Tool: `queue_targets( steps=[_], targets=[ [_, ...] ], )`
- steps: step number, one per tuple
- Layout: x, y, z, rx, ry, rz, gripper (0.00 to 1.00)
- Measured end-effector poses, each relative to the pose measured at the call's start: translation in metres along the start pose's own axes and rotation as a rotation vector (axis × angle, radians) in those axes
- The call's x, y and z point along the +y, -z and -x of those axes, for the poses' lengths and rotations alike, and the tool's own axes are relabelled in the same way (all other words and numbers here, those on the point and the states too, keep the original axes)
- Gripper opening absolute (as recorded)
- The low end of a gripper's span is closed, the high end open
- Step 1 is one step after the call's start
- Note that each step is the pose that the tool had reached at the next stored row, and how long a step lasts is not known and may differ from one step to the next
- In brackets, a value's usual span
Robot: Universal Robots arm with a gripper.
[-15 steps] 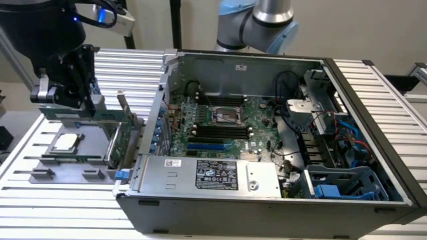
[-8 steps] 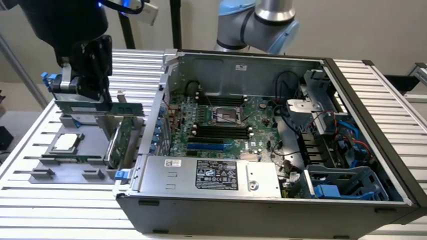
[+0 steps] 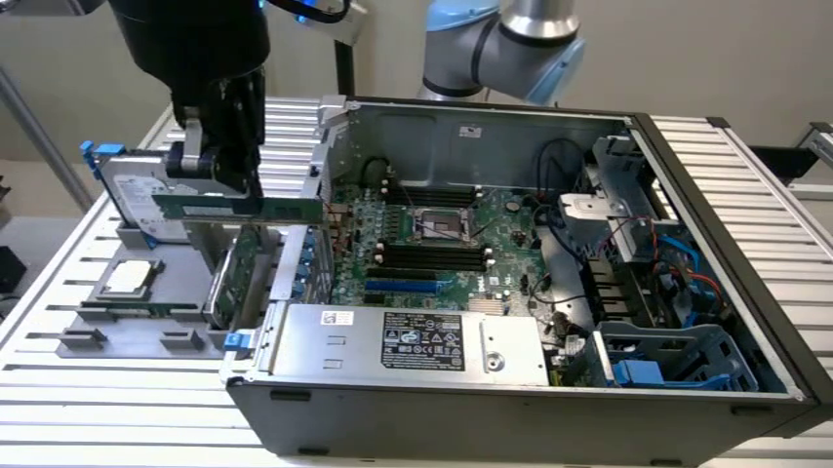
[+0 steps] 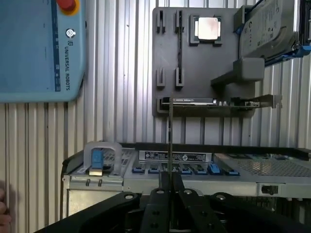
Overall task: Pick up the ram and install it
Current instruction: 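Pick up the ram and move it above insertion slot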
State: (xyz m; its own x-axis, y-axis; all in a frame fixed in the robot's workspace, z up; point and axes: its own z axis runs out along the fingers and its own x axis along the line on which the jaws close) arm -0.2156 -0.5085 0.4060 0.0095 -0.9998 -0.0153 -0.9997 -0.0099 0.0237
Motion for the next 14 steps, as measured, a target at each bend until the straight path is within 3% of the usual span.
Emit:
queue_targets(
  steps=[14],
  targets=[
    [-0.0636,0.0005,0.0,-0.0004,0.0,0.0,0.0]
  ],
)
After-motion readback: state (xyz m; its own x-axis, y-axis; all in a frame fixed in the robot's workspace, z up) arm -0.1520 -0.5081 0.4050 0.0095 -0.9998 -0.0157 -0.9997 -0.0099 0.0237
